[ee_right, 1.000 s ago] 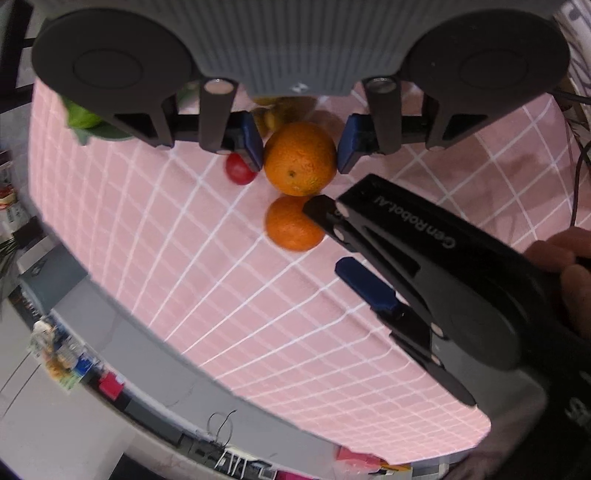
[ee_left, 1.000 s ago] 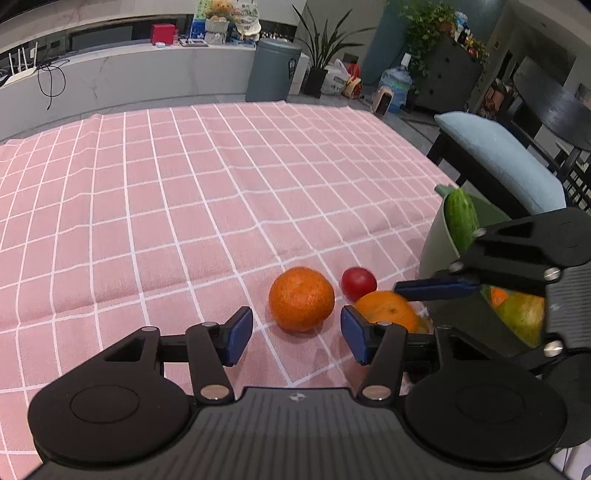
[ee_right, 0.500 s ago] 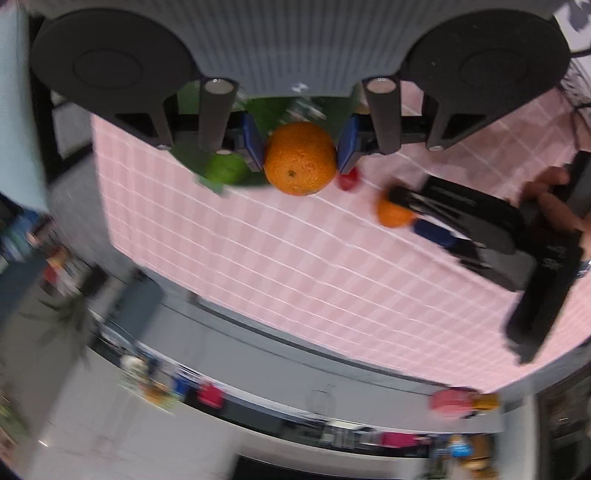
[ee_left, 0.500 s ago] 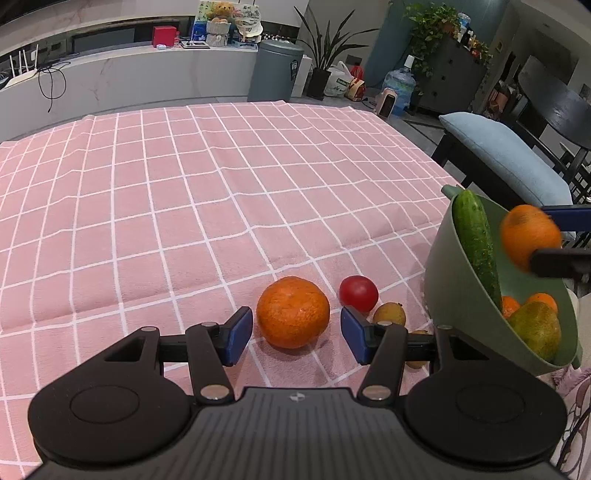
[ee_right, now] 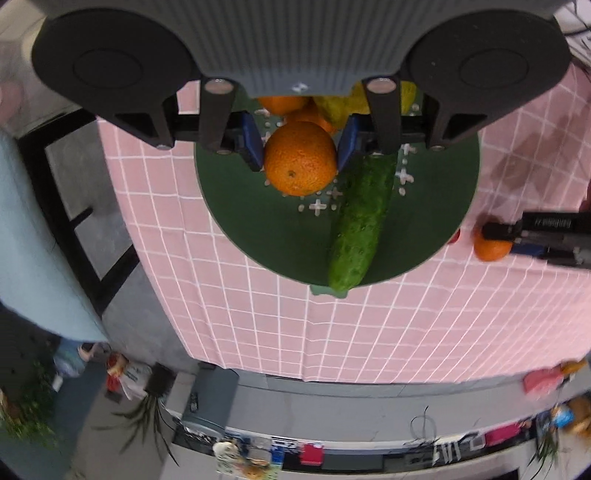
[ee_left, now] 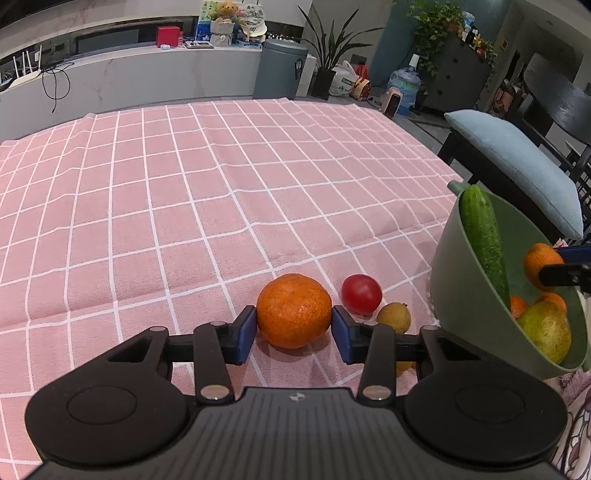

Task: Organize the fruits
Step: 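Carry both held oranges over the colander with the right and left grippers, then open the right gripper releasing its orange while the left lowers its orange into the colander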

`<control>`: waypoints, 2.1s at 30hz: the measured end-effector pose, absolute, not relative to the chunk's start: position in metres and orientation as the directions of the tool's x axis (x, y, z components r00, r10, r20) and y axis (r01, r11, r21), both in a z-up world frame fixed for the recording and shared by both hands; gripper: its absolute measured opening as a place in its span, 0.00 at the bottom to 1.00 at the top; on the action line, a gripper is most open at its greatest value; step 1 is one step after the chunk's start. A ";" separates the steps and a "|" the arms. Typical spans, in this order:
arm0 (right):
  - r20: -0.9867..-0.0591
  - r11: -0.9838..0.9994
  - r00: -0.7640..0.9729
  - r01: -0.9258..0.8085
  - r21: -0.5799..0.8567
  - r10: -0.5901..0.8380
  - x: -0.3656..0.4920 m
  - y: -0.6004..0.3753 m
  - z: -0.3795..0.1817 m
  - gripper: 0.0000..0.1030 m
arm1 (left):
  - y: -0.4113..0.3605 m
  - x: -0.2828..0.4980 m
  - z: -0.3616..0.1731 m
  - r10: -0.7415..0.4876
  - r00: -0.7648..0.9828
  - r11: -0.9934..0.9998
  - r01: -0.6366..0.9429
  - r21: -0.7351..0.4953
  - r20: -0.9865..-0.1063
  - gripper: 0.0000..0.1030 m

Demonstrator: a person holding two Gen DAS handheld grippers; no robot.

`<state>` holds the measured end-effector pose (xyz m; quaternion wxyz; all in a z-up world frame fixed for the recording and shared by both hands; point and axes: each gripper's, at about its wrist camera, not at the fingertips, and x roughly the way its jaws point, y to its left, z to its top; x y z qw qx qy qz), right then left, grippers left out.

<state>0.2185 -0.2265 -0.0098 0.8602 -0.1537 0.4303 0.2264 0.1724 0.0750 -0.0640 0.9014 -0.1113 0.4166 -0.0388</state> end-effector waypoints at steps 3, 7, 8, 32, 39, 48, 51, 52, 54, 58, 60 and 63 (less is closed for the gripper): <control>-0.815 0.865 0.513 -0.501 -0.030 0.269 0.231 -0.227 -0.015 0.40 | 0.073 0.167 -0.051 -0.163 0.676 0.970 -0.022 -0.241 -0.718 0.47; -0.830 0.864 0.494 -0.502 -0.027 0.261 0.243 -0.222 -0.025 0.40 | 0.064 0.158 -0.026 -0.182 0.699 0.969 0.007 -0.249 -0.692 0.47; -0.835 0.864 0.487 -0.503 -0.030 0.255 0.245 -0.221 -0.029 0.40 | 0.060 0.156 -0.020 -0.186 0.698 0.970 0.018 -0.243 -0.691 0.47; -0.823 0.824 0.490 -0.565 -0.047 0.288 0.241 -0.237 -0.028 0.41 | -0.052 0.181 0.023 -0.284 0.614 0.958 0.213 -0.192 -0.737 0.47; -0.792 0.815 0.533 -0.574 -0.080 0.299 0.221 -0.267 -0.009 0.42 | -0.083 0.192 0.011 -0.308 0.562 0.949 0.243 -0.203 -0.767 0.47; -0.770 0.774 0.569 -0.611 -0.163 0.287 0.211 -0.278 -0.010 0.49 | -0.102 0.207 -0.006 -0.305 0.519 0.947 0.257 -0.194 -0.799 0.47; -0.775 0.772 0.563 -0.614 -0.162 0.286 0.212 -0.276 -0.013 0.49 | -0.102 0.210 -0.007 -0.304 0.512 0.947 0.252 -0.198 -0.803 0.47; -0.776 0.773 0.563 -0.614 -0.161 0.285 0.213 -0.277 -0.014 0.49 | -0.103 0.211 -0.008 -0.305 0.511 0.947 0.254 -0.198 -0.804 0.48; -0.777 0.775 0.562 -0.612 -0.159 0.283 0.213 -0.275 -0.015 0.49 | -0.102 0.213 -0.010 -0.303 0.509 0.948 0.246 -0.201 -0.806 0.48; -0.780 0.780 0.559 -0.607 -0.155 0.280 0.212 -0.274 -0.017 0.50 | -0.098 0.215 -0.015 -0.296 0.503 0.952 0.221 -0.210 -0.812 0.48; -0.781 0.779 0.559 -0.607 -0.157 0.278 0.210 -0.274 -0.017 0.50 | -0.098 0.213 -0.013 -0.299 0.510 0.951 0.228 -0.209 -0.806 0.51; -0.783 0.780 0.560 -0.605 -0.162 0.272 0.207 -0.274 -0.018 0.51 | -0.099 0.210 -0.009 -0.312 0.520 0.947 0.240 -0.215 -0.796 0.58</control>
